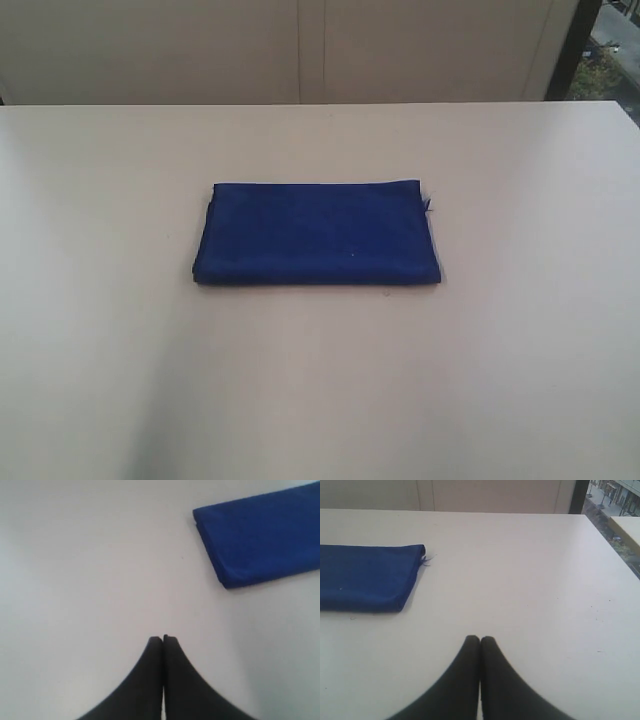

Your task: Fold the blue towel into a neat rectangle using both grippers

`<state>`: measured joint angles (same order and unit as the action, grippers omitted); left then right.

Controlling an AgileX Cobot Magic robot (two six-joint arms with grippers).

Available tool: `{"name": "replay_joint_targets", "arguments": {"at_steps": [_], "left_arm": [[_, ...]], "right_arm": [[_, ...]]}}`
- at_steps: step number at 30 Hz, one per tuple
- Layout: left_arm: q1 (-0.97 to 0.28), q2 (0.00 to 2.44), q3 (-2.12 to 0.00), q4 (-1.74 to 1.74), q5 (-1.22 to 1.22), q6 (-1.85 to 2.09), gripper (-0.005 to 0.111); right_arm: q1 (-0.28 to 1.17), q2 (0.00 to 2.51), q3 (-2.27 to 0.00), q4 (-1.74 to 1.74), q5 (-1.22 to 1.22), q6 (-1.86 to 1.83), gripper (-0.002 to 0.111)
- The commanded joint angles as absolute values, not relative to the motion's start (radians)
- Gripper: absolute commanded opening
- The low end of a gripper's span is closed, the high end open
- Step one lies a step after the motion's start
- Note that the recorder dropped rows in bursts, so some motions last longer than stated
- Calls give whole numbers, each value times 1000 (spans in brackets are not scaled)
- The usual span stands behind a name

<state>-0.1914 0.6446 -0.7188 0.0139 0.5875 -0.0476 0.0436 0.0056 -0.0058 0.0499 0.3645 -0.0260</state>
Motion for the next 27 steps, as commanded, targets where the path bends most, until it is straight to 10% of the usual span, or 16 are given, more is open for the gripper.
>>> {"name": "replay_joint_targets", "arguments": {"at_steps": [1,27], "left_arm": [[-84,585,-704,-18,603,-56,0],[14,0,-3,-18,245,-56,0]], "right_arm": [[40,0,0,53,355,-22,0],[40,0,0,55,355,-22,0]]}}
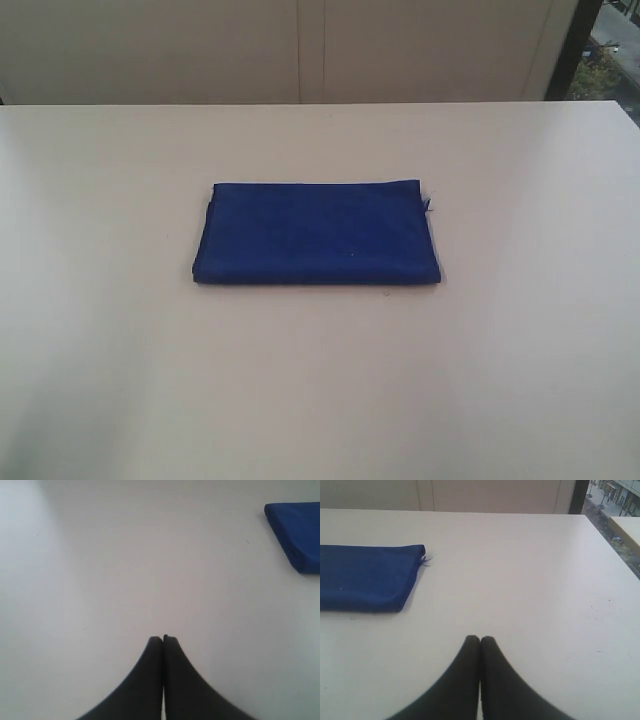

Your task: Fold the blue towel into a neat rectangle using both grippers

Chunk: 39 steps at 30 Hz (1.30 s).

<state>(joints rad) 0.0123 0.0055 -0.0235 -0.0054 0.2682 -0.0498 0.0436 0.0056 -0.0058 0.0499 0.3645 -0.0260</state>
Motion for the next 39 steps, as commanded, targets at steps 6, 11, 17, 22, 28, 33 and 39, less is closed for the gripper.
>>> {"name": "replay_joint_targets", "arguments": {"at_steps": [6,11,17,22,28,33,39], "left_arm": [[14,0,0,-18,249,-53,0],[14,0,0,-18,265,-51,0],[14,0,0,-20,253,-44,0],[14,0,0,-20,253,-35,0],[14,0,0,-20,253,-6,0],[14,0,0,-20,253,-6,0],[14,0,0,-20,253,-6,0]], "right_arm": [[40,0,0,55,355,-22,0],[40,0,0,55,355,-22,0],[40,0,0,55,355,-22,0],[40,0,0,53,355,-22,0],[40,0,0,53,355,-22,0],[40,0,0,53,355,-22,0],[40,0,0,53,355,-22,0]]}}
